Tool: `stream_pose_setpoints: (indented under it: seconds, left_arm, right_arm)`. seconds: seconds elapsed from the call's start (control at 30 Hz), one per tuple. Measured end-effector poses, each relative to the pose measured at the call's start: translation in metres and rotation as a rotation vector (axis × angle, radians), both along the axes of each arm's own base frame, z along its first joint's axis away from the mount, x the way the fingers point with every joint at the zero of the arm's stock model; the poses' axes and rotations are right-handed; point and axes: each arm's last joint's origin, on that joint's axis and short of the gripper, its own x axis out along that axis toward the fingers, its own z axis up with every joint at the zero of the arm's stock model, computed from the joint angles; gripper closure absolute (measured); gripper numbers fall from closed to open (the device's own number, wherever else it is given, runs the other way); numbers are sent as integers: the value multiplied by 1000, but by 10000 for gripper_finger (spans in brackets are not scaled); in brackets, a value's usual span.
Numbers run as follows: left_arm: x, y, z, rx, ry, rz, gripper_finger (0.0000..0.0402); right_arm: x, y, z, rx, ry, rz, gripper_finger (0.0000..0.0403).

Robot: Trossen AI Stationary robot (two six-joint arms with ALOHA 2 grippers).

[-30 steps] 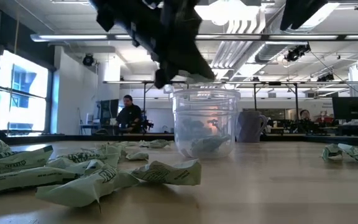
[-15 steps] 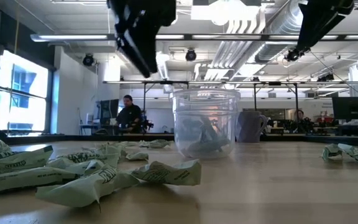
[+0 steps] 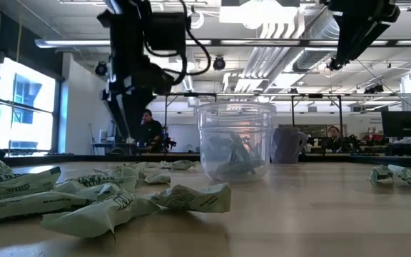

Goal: Pick and place Stevia / Truvia into bins
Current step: Put the stevia packet into the bin

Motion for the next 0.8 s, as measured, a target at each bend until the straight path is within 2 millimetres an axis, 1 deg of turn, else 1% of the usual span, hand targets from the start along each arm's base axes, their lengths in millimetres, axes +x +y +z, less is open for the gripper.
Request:
stream_pose_setpoints:
  seconds: [0.13,0.3,0.43,0.57,0.67,0.8]
  left_arm:
    - [-4,10,-21,-44,-25,13,169]
    - [-14,13,-42,-53,-26,26,170]
    - [-18,10,-56,-61,-61,18,170]
    - [-21,8,-61,-45,-72,27,176]
    - [-22,6,-61,-8,-59,14,207]
    - [-21,6,-62,13,-57,6,278]
  right_arm:
    - [2,0,0,20,-12,3,108]
    - [6,1,0,46,-50,4,108]
    - [8,1,0,50,-66,2,108]
    - [9,-3,0,46,-66,-17,108]
    - [10,-9,0,43,-64,-37,108]
    - [11,-15,0,40,-49,-42,108]
